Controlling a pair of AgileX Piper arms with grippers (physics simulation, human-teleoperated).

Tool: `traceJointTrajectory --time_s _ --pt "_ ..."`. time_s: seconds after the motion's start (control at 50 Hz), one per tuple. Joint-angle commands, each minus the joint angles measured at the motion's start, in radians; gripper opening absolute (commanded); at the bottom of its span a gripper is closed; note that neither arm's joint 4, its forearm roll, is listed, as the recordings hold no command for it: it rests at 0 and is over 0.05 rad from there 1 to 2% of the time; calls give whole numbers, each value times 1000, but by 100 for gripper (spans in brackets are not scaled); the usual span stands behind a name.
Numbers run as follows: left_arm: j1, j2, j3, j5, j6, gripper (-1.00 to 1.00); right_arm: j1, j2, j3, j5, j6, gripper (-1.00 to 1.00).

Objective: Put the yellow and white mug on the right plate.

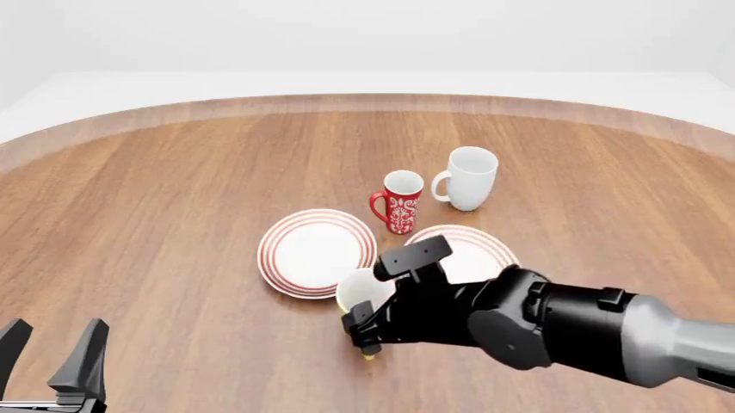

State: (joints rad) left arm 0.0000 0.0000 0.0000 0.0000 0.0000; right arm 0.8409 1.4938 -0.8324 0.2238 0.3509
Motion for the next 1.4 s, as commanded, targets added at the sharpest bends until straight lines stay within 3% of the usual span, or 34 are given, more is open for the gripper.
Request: traceJointTrajectory --time_s 0.02,1.4 --pt "0 0 0 0 0 100 3 21 4 -19 6 100" --pt "0 0 0 0 0 100 11 70 107 -154 53 100"
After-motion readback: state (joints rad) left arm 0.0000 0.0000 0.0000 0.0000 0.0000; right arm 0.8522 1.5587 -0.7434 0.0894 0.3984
